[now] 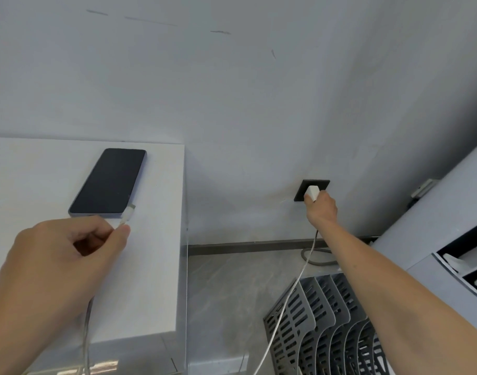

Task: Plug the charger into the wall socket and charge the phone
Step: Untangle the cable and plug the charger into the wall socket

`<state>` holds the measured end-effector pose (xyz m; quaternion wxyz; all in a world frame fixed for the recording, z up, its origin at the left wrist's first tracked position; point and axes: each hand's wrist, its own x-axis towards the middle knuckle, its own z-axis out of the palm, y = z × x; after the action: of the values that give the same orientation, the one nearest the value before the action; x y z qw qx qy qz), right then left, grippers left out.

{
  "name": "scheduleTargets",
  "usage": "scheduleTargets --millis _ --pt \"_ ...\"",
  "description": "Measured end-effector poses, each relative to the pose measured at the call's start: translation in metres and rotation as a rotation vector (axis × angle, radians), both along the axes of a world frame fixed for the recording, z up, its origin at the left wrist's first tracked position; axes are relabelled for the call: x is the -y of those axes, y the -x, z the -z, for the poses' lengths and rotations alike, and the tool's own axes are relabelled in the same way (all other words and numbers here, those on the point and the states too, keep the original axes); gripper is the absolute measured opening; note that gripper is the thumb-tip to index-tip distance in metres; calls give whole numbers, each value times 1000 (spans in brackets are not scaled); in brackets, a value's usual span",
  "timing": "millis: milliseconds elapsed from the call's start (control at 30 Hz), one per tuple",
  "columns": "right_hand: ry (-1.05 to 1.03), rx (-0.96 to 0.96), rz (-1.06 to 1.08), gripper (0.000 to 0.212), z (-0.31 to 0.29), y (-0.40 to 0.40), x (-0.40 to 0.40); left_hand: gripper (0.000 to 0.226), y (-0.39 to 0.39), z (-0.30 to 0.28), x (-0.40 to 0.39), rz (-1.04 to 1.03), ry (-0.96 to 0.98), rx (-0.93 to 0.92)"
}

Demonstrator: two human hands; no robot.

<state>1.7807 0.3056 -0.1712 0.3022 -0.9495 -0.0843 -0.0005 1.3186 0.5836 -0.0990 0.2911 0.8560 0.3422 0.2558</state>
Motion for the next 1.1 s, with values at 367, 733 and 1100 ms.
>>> scheduleTargets --millis 367,733,1100 --pt "38 -5 -6 46 -1 -8 -1 50 8 21 -14 -23 32 -18" --pt "66 3 -27 46 -3 -17 -2 52 -2 -9 13 -9 54 24" --pt "132 -57 -49 63 -15 -8 1 22 -14 -54 51 -40 114 120"
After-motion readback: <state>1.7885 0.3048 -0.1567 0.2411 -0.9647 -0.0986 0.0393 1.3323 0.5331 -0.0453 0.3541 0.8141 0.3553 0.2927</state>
